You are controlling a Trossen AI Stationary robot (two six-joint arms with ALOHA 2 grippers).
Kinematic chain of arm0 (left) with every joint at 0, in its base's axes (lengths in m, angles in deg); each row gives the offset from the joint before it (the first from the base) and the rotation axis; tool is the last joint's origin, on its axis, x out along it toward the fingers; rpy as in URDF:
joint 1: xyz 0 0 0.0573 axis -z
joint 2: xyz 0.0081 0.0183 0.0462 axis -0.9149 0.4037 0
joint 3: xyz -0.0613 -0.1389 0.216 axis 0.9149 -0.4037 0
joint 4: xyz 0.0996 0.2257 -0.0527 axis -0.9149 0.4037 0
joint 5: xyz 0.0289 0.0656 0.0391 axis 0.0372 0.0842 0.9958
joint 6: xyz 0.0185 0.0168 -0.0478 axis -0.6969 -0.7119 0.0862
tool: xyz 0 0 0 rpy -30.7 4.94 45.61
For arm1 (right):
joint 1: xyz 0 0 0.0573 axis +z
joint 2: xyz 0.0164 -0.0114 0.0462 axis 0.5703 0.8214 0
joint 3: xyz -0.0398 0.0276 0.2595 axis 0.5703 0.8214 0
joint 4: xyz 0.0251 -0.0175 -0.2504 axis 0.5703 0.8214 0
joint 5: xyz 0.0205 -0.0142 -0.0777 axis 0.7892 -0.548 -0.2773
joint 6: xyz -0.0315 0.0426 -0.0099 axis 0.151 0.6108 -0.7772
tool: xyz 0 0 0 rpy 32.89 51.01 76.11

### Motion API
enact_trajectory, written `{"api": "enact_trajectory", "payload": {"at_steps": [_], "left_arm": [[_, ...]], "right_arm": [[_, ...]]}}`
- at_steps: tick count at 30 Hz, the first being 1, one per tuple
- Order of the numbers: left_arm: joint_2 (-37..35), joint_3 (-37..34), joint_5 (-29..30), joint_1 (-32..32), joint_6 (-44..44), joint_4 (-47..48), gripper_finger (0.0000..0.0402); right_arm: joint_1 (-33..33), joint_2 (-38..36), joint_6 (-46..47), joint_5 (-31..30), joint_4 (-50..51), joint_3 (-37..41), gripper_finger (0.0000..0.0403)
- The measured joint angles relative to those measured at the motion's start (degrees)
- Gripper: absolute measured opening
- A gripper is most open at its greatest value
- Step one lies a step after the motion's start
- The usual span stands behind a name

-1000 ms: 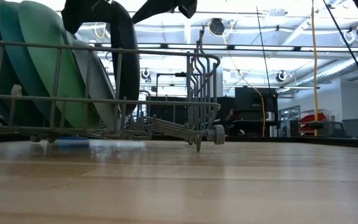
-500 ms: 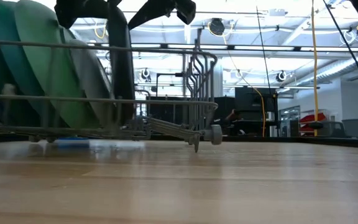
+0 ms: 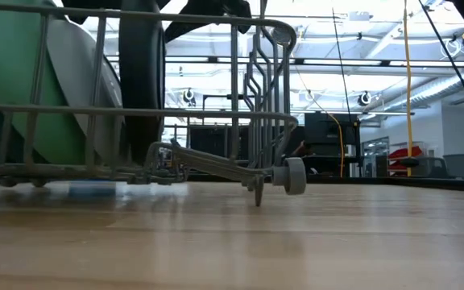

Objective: Sort dishes
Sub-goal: Put the black plate into the gray dish rack

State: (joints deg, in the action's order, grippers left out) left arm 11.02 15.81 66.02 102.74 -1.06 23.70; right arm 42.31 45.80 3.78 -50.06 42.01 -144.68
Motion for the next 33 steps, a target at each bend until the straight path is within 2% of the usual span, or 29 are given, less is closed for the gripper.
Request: {"api": "enact_trajectory", "payload": {"at_steps": [6,12,25,33], "left_arm": [[-2.27,1.01,1.54,0.07,-3.6,-3.15,0.024],[-3.88,0.5,1.69,1.33,-10.76,-6.49,0.024],[-4.98,0.43,4.84,2.6,-11.8,-5.36,0.024],[-4.92,0.41,5.46,2.6,-11.8,-5.26,0.024]], "right_arm": [[-0.59,0.17,0.98,-0.39,0.17,0.09,0.0178],[-1.38,0.14,2.37,0.14,0.81,0.09,0.0178],[-1.48,-0.5,2.07,-0.94,1.23,0.2,0.0178],[-1.49,-0.84,0.06,-1.29,1.63,0.15,0.0141]]}}
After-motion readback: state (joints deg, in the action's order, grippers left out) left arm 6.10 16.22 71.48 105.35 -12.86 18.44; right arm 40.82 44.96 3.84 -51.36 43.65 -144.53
